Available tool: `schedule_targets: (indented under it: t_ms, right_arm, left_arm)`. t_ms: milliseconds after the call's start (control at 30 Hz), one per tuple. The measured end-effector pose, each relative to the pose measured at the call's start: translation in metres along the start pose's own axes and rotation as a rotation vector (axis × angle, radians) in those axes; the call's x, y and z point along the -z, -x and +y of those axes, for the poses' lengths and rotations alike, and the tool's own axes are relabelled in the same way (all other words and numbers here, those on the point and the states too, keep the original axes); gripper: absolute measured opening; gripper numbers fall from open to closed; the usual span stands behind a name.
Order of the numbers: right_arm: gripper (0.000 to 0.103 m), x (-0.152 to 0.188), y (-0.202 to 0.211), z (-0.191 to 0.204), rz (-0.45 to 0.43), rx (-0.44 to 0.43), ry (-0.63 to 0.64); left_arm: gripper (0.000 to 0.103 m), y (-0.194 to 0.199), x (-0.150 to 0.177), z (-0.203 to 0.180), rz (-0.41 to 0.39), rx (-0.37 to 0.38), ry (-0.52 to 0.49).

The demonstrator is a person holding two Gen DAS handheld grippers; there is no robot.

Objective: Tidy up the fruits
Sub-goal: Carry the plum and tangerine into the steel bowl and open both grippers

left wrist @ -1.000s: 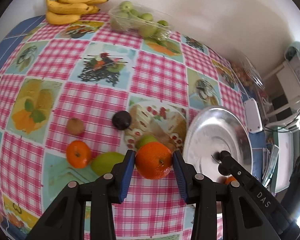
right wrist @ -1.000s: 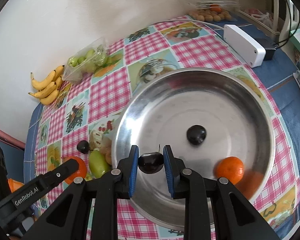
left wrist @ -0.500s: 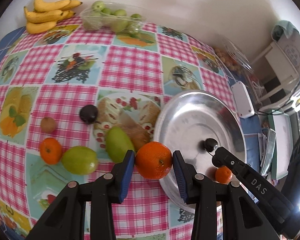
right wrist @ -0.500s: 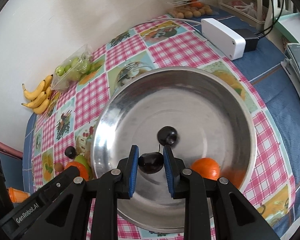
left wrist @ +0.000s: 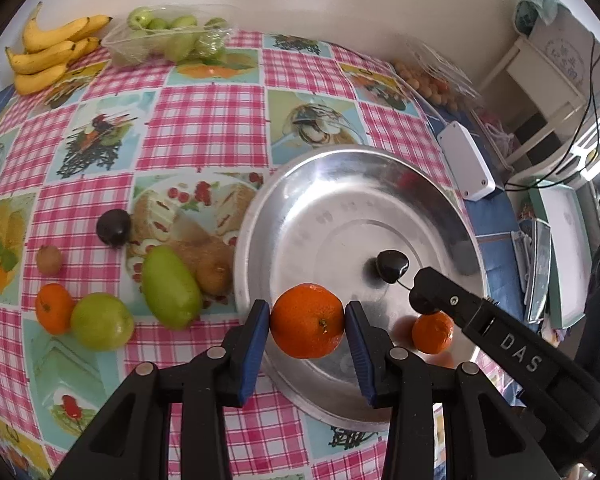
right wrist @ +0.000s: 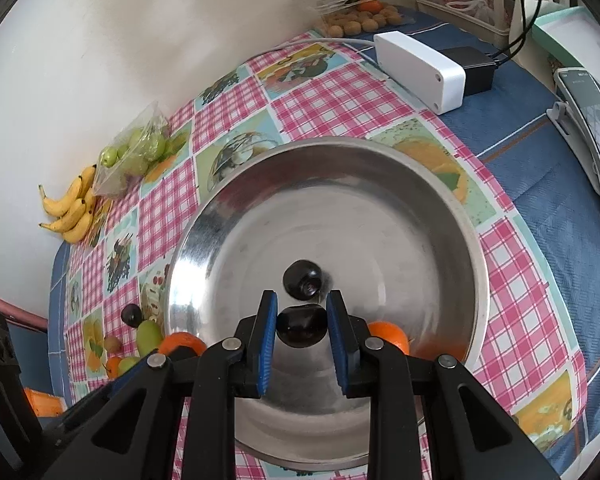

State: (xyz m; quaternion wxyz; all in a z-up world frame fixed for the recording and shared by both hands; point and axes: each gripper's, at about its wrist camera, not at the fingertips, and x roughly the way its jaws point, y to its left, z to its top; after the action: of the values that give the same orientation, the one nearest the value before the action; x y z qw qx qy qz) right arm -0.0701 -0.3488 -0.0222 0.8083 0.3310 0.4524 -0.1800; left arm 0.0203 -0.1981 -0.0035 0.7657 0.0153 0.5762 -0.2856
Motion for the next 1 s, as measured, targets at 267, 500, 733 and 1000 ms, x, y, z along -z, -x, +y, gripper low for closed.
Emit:
schedule_targets:
  t_ms: [267, 500, 733, 1000]
  right_arm:
    - [0.026, -0.007, 0.002, -0.002, -0.044, 0.0, 0.004]
    - [0.026, -0.012, -0.003, 0.0, -0.076, 0.041, 0.048]
    - [0.027, -0.015, -0.012, -0.001, -0.084, 0.071, 0.059]
    - [0.027, -0.014, -0.019, -0.003, -0.069, 0.099, 0.058]
  left_arm:
    - [0.042, -0.009, -0.008, -0.009, -0.011, -0.01, -0.025]
    - [0.042, -0.017, -0.012, -0.011, -0.017, -0.016, -0.039]
    - [0.042, -0.02, -0.017, -0.009, -0.039, -0.007, -0.035]
    - [0.042, -0.028, -0.017, -0.004, -0.023, -0.013, -0.022]
